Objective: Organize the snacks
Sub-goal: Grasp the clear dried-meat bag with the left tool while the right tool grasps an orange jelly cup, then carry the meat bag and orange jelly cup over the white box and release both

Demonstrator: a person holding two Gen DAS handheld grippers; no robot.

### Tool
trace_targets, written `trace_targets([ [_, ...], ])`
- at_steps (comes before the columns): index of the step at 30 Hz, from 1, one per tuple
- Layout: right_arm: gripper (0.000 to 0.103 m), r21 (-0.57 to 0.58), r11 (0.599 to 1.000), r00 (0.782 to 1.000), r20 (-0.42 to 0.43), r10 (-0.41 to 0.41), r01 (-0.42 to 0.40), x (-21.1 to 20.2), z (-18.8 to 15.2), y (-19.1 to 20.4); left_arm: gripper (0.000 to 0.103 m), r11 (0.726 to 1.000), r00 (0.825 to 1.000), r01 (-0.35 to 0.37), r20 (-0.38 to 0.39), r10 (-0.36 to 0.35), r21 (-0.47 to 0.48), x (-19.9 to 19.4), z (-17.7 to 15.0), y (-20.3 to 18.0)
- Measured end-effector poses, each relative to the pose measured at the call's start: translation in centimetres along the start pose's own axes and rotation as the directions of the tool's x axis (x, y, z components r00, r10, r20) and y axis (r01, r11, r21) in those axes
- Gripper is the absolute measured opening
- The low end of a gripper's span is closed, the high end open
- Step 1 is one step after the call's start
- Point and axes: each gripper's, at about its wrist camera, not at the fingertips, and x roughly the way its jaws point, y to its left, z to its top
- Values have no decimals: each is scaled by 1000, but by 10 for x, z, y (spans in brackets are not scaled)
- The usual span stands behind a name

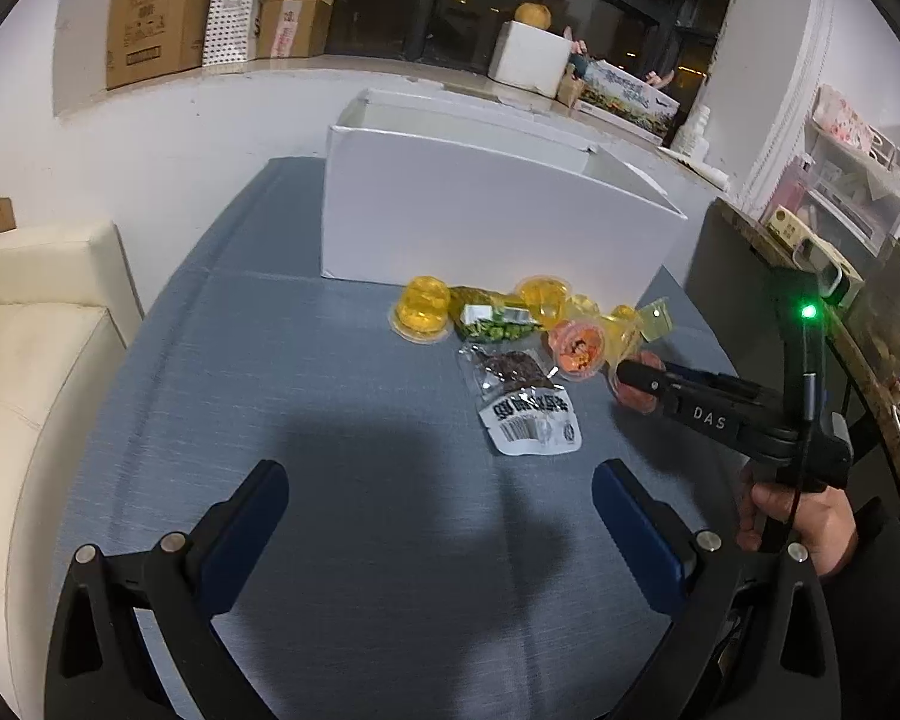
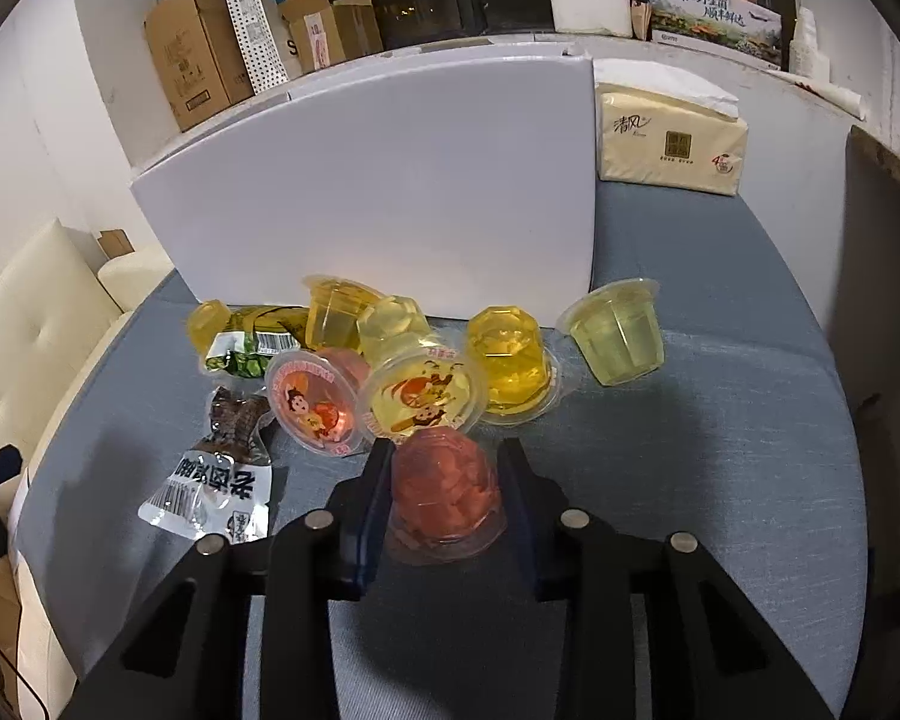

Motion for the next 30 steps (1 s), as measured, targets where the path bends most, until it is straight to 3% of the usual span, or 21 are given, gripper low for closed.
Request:
trace_targets([
  [6, 34, -22, 1000, 1000, 26, -7, 8, -14, -7, 5, 103, 999, 999, 22, -29, -20, 40, 20, 6, -21],
  [13, 34, 17, 999, 994, 100, -32, 31, -62, -16, -8, 103, 994, 997, 23, -71, -15, 105, 67, 20, -55],
  [20, 34, 51, 999, 988, 152, -26, 19, -95, -26, -19, 103, 993, 992, -66, -101, 75, 93, 113, 32, -68],
  [21, 34, 53, 998, 987, 155, -28, 19, -97, -27, -20, 100, 993, 991, -73, -103, 82, 90, 117, 33, -68],
  [22, 34, 59, 998, 987, 158, -24, 15, -99, -28, -21, 86, 994, 990, -76, -114, 86, 84, 121, 33, -66],
  [24, 34, 63, 998, 987, 159, -21, 11, -100, -29, -22, 67, 986, 989, -111, -85, 122, 122, 121, 33, -68],
  [30, 34, 85, 996, 986, 165, 1, -15, -96, -31, -23, 55, 989, 995, -50, -75, 60, 136, 110, 32, -63],
])
